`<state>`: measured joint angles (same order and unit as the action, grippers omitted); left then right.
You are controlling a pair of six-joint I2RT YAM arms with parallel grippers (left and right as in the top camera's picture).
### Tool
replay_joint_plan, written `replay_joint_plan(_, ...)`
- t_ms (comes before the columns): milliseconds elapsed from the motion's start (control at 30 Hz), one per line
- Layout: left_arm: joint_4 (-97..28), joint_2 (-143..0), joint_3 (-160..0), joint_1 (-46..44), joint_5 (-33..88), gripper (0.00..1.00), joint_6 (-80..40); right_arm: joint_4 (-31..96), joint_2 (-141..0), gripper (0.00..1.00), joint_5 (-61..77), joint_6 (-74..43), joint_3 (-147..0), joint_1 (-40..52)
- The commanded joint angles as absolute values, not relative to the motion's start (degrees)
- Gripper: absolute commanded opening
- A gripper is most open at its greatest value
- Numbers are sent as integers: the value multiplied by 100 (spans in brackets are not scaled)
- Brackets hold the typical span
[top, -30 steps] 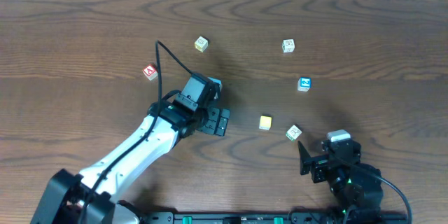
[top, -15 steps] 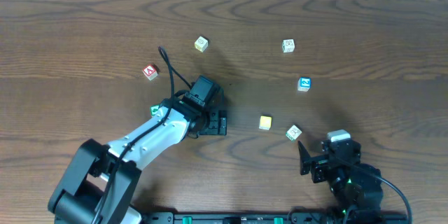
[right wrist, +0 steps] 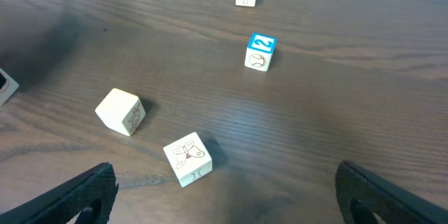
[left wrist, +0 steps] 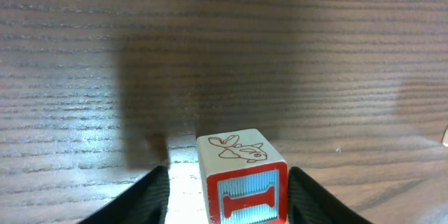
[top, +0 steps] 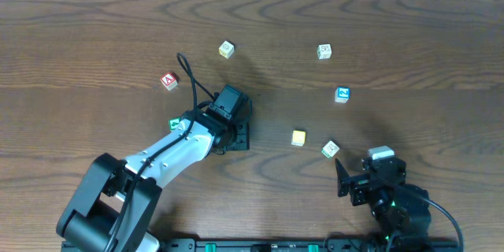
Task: Spell out Ai2
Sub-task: 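Lift the red 'I' block and carry it forward-left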
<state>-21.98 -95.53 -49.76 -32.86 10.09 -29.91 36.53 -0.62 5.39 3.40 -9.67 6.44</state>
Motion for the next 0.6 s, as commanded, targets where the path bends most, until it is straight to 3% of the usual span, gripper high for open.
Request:
replay_joint_plan(0,-2185,-9642,-5074,-3304,926,49,-2985,3667,-32,99,580,327,-893,602)
replay_joint_plan(567,-2279,-9642,-5074,-3304,486,30,-2729,3667,-32,99,580,327,-893,602)
